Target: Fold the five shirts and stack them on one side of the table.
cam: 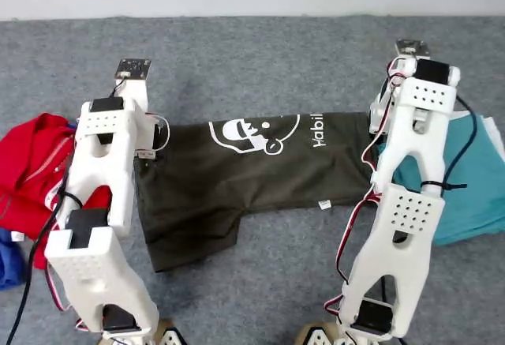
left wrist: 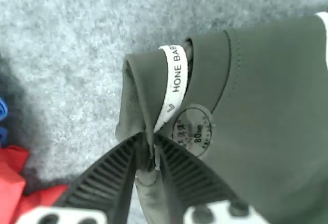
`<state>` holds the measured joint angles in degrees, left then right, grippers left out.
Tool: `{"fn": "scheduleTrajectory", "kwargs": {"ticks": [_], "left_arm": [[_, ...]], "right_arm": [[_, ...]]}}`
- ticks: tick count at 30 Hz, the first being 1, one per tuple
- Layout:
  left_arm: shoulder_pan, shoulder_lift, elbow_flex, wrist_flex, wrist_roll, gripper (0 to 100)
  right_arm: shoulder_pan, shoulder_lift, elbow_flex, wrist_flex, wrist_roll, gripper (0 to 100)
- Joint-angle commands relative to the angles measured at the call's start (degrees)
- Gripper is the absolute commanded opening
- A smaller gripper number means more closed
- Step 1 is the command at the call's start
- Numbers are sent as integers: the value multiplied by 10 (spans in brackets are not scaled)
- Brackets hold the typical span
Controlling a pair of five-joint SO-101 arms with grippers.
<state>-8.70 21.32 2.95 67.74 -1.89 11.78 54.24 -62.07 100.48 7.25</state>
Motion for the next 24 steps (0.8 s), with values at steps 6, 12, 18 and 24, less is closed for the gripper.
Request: {"fn": "scheduleTrajectory", "kwargs": {"ticks": [6,12,18,24], "left_arm": [[-9,-3,-21,-23,-26,13],[-29,-2,-21,-26,-26,13],[-28,-2,-3,-50,-26,13],[-25,-9,3,-37,-23,47]], "right_arm": [[-13,-36,-1,24,-7,295],[-29,-36,-1,24,-7,295],[-36,-36,-1,25,-6,295],[-36,-36,-1,26,-4,296]]}}
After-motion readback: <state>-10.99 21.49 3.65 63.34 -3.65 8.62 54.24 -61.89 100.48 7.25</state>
